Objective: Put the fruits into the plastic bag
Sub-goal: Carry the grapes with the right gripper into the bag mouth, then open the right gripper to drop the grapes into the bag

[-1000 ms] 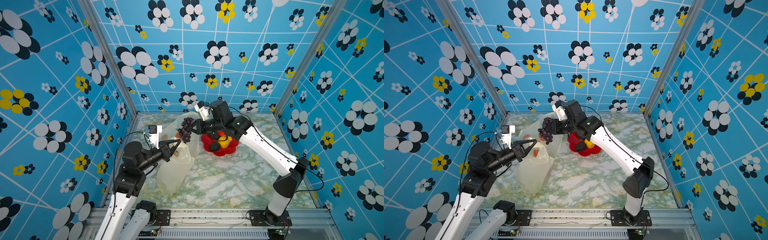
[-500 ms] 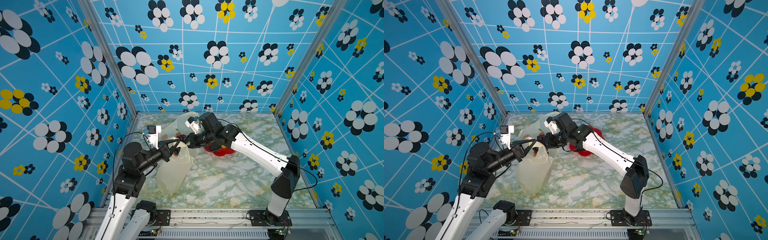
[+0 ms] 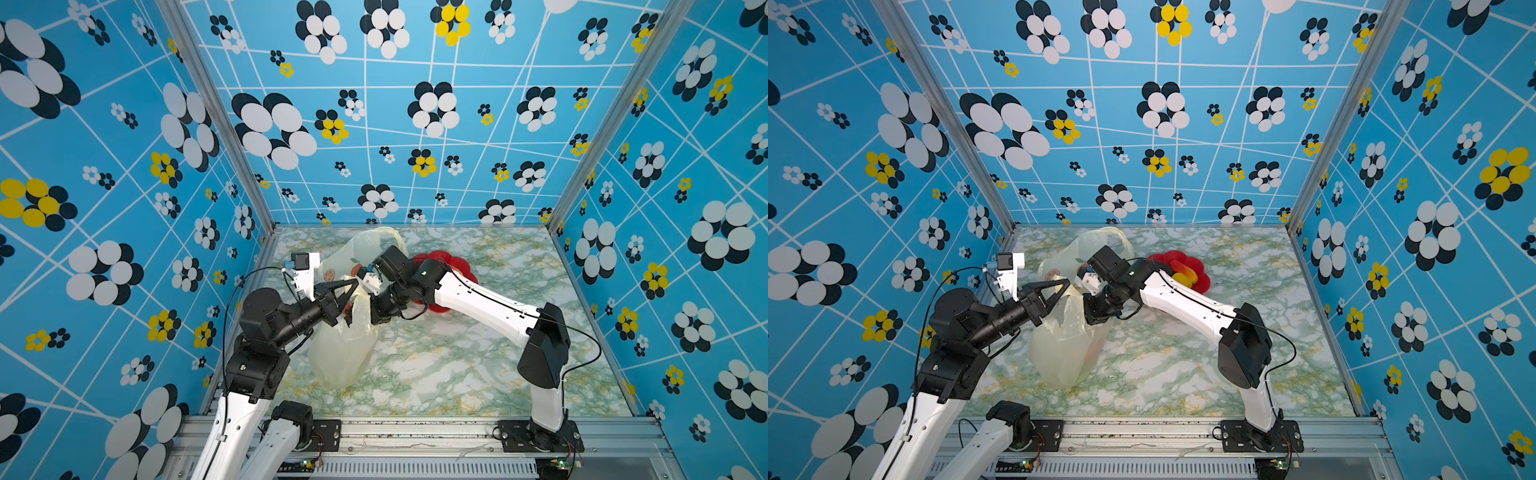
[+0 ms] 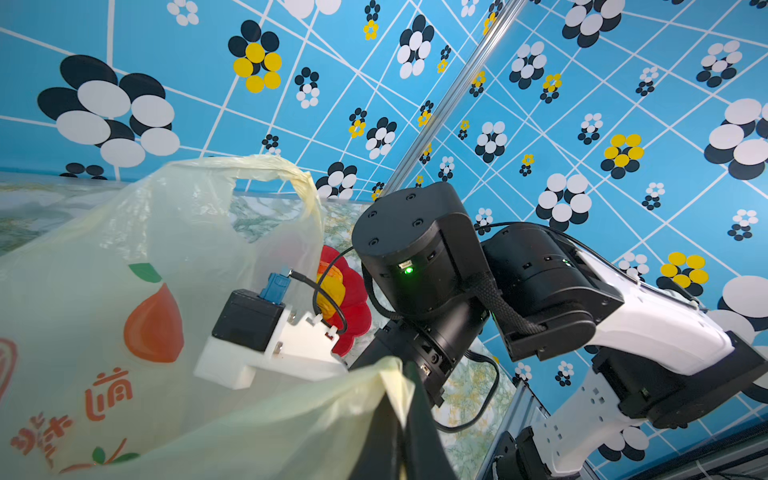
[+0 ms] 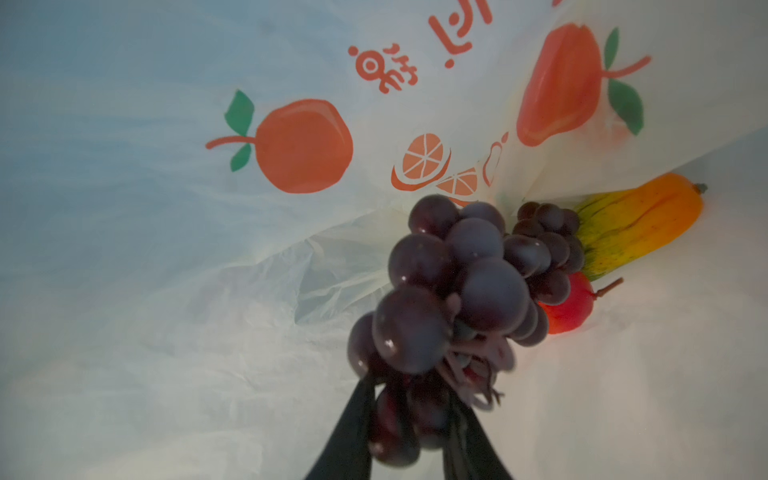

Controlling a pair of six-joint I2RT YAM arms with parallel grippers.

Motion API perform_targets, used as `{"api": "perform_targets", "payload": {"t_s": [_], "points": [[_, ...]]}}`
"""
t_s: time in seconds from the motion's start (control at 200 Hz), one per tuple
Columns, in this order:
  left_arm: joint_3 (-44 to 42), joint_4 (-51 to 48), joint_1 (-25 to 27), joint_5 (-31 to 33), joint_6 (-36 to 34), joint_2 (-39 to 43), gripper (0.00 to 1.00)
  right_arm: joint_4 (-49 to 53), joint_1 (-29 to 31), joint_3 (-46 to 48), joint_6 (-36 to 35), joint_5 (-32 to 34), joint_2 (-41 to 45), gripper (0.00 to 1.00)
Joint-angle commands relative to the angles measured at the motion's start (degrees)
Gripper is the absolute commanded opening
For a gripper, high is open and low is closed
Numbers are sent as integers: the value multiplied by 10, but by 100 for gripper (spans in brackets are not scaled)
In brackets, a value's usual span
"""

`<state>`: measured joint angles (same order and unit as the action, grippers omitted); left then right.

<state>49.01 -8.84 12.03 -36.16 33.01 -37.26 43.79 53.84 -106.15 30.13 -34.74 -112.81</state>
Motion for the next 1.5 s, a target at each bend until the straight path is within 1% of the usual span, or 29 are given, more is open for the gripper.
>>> {"api": "perform_targets", "payload": {"t_s": [0.0,0.06,0.24,0.28,0.325,0.36,0.455,0.595,0.82,1.115,1.21,1.33,1.495], "points": [[-8,-4,4,10,-5,14,0,18,3,1,-19,-12,9,38],[-9,-4,3,11,-5,14,0,19,4,4,-21,-10,10,45],[-7,5,4,9,2,7,0,16,4,5,-27,-7,13,57],[-6,5,4,8,4,6,0,16,4,4,-28,-5,14,62],[-6,5,4,9,3,5,0,17,4,2,-31,-1,17,70],[-5,4,4,8,3,5,0,17,4,1,-35,2,20,73],[-6,4,4,10,4,5,0,18,3,-4,-42,12,29,78],[-7,9,4,11,7,3,0,29,4,-24,-56,23,37,81],[-8,10,4,11,8,3,0,50,3,-53,-79,55,52,83],[-4,13,4,11,0,-6,0,53,-24,-86,-96,111,84,84],[-7,13,4,12,-1,-4,0,45,-40,-75,-96,133,106,84],[-8,5,4,15,-5,1,0,15,-64,-34,-87,169,154,84],[-6,2,4,21,-6,3,0,-17,-117,27,-68,234,222,86]]}}
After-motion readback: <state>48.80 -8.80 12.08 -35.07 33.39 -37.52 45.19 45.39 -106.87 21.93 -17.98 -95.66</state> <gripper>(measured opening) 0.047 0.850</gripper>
